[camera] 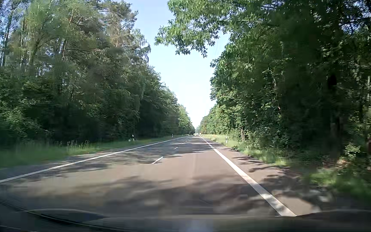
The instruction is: Follow the waypoints while adhering to traffic rules and regulations
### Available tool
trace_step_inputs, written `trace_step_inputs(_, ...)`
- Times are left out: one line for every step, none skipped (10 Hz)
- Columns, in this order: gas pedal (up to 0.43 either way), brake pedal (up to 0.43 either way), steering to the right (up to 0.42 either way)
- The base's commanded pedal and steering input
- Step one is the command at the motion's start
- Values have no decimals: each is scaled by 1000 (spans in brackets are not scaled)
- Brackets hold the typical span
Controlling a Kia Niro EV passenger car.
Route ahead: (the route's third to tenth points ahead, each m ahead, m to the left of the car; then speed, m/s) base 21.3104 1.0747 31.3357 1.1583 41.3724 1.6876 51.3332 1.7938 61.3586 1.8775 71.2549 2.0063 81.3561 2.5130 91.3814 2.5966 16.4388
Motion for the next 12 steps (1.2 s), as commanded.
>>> trace_step_inputs(130,30,0)
trace_step_inputs(130,30,0)
trace_step_inputs(130,30,0)
trace_step_inputs(130,30,0)
trace_step_inputs(138,30,0)
trace_step_inputs(138,30,0)
trace_step_inputs(138,30,0)
trace_step_inputs(138,30,0)
trace_step_inputs(138,30,0)
trace_step_inputs(138,30,0)
trace_step_inputs(138,30,0)
trace_step_inputs(138,30,0)
